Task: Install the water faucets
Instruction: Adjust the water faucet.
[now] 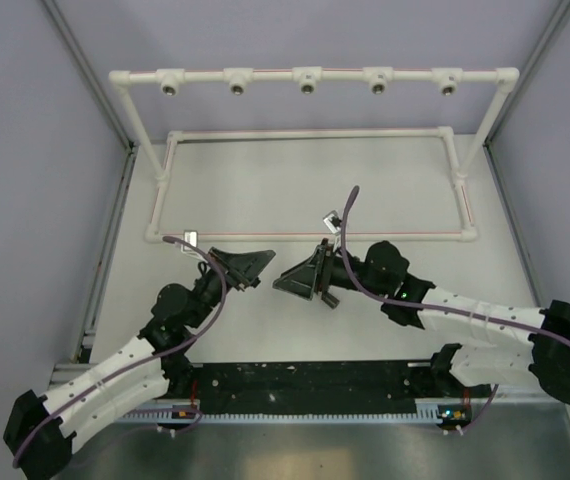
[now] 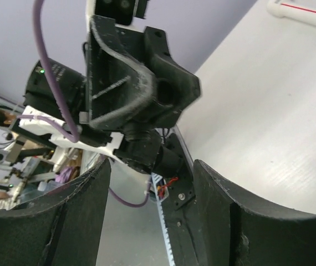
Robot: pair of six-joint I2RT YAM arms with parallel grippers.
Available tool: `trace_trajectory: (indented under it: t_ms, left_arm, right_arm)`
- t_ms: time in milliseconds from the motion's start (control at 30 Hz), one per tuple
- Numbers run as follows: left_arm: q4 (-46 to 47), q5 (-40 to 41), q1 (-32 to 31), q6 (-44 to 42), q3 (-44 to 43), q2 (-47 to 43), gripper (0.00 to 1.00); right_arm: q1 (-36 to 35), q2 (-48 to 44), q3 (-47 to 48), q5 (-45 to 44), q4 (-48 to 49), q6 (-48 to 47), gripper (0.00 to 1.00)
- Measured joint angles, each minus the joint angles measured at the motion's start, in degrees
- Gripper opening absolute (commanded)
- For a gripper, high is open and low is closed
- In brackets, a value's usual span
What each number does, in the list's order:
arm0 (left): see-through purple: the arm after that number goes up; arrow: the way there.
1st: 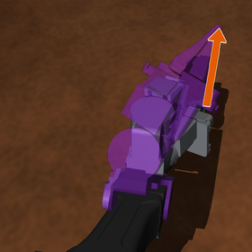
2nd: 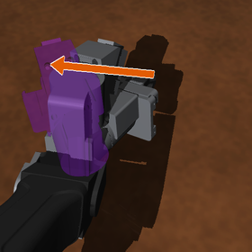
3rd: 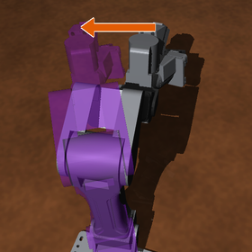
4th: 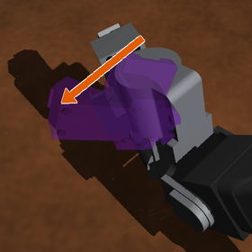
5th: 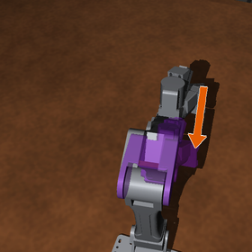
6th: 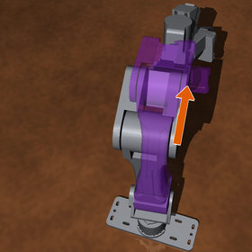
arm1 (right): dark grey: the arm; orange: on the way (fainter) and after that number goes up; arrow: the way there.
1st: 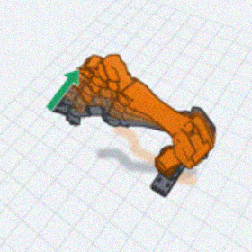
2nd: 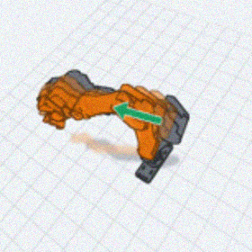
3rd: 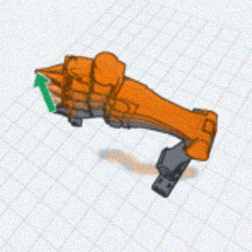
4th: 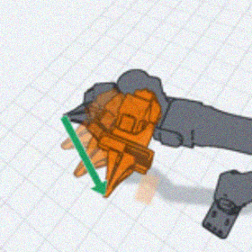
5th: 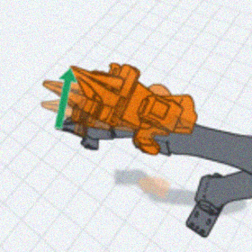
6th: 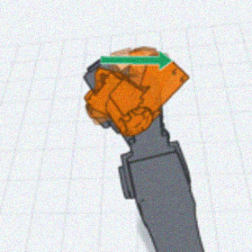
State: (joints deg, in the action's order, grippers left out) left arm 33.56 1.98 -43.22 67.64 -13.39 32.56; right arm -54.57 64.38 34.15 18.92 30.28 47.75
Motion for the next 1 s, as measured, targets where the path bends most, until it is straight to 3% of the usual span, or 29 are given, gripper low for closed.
trace_trajectory:
  t_ms: [233, 1000]
  left_arm:
    - [2.9, -2.9, 0.0, 1.3, 0.0, 4.5, 0.0]
    - [8.7, -3.8, -0.2, 2.5, 0.0, 6.3, 0.0]
  right_arm:
    - [0.0, 6.4, 0.1, 4.4, 10.4, 5.4, 0.59]
    - [-0.8, 13.3, 3.5, 6.7, 15.6, 9.4, 0.4]
